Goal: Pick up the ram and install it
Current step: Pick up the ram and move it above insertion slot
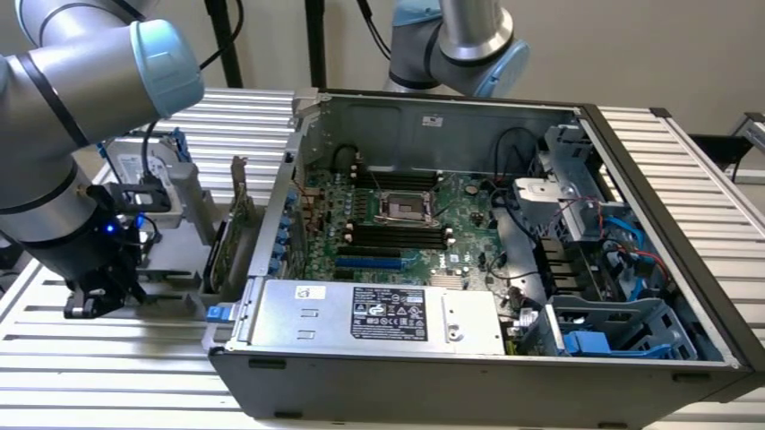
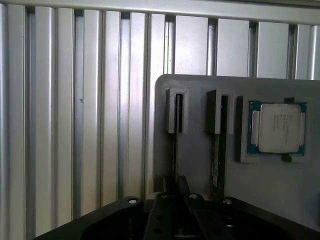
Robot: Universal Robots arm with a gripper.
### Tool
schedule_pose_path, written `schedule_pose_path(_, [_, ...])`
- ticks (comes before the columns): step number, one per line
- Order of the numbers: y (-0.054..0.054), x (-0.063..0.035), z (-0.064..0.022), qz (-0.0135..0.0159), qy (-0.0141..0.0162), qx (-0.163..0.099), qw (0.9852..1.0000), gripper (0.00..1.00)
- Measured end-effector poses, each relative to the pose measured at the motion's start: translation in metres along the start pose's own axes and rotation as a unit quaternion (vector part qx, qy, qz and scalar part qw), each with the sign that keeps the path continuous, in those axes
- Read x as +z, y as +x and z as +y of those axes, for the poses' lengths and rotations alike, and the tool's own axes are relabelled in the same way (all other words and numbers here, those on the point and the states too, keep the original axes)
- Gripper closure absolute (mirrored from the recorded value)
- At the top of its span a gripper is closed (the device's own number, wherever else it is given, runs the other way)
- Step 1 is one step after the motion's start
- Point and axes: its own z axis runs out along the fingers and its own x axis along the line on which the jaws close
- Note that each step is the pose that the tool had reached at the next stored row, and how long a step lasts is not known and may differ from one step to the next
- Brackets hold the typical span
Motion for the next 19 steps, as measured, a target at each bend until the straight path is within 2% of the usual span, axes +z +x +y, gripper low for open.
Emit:
schedule_pose_path(4, [-0.001, -0.0051, 0.0001, 0.0001, -0.0006, 0.0, 1.0, 0.86])
schedule_pose_path(8, [-0.002, -0.0146, 0.0003, 0.0, -0.0019, 0.001, 1.0, 0.86])
schedule_pose_path(13, [-0.005, -0.0319, 0.0003, -0.0001, -0.0036, 0.001, 1.0, 0.86])
schedule_pose_path(19, [-0.01, -0.0589, -0.002, 0.0001, -0.0049, 0.001, 1.0, 0.86])
